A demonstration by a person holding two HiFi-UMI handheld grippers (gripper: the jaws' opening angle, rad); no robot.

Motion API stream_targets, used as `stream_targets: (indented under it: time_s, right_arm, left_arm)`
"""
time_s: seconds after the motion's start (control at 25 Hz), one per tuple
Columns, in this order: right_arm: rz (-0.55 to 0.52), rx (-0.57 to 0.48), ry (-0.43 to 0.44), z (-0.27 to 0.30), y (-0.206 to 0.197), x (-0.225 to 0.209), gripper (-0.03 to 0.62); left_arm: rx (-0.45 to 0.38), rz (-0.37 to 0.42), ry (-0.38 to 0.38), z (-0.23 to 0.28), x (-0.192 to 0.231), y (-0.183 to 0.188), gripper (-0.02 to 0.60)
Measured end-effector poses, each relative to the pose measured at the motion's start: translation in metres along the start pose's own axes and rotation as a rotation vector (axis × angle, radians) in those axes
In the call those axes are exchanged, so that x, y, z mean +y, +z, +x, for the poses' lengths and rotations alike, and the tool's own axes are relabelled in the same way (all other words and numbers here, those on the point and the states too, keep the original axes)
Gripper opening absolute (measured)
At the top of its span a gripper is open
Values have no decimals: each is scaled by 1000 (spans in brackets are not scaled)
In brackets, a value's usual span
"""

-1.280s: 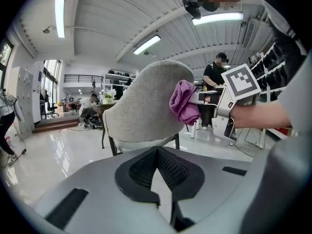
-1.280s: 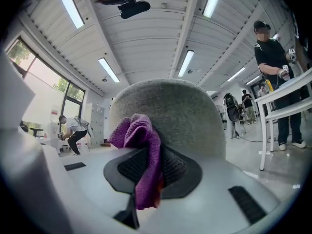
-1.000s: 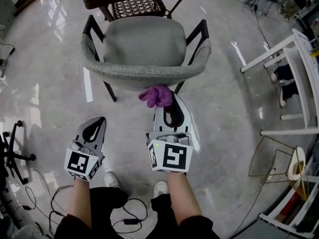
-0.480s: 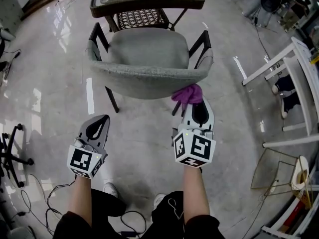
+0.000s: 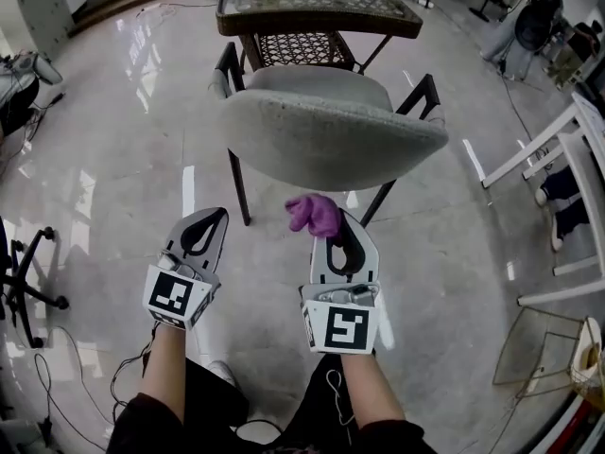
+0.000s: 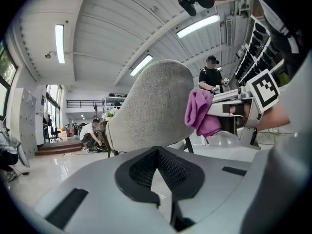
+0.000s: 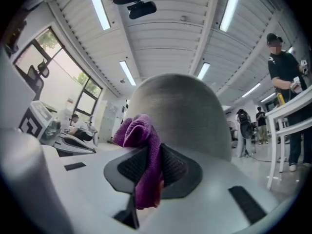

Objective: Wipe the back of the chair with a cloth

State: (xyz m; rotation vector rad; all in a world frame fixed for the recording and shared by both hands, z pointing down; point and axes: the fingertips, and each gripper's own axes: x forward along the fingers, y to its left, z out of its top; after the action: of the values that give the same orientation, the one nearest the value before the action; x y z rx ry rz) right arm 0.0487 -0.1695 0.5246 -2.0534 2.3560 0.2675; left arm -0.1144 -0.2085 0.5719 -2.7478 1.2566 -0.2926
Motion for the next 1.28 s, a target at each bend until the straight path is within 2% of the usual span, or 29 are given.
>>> stream_targets:
  time_s: [0.08, 0.2, 0.32, 0.4, 0.52, 0.72, 0.92, 1.08, 1.28]
  right_arm:
    - [-3, 26, 56, 15, -9, 29, 77]
    - [17, 38, 88, 42, -20, 64, 77]
    - [100, -2, 76, 69, -22, 85, 77]
    - [143, -26, 56, 84, -22, 91, 77]
    - [151, -29, 36, 98, -27, 95, 77]
    - [187, -40, 29, 96, -34, 85, 77]
    - [161, -57, 4, 85, -37, 70, 77]
    - [147, -68, -8, 69, -38, 54, 77]
    - [123, -51, -19, 52, -36, 22, 77]
  left_arm:
    - [-27, 5, 24, -10, 9, -2, 9]
    - [-53, -17, 80, -28, 29, -13, 9]
    - [-47, -55, 124, -43, 44, -25, 9]
    - [-42, -46, 139, -49, 49, -29, 9]
    - [-38, -31, 153, -54, 54, -36, 9]
    - [-16, -51, 172, -51, 53, -40, 9]
    - [-25, -16, 137, -41, 40, -46, 9]
    - [-15, -29, 116, -32, 26, -49, 9]
    - [-16, -7, 70, -15, -2, -45, 9]
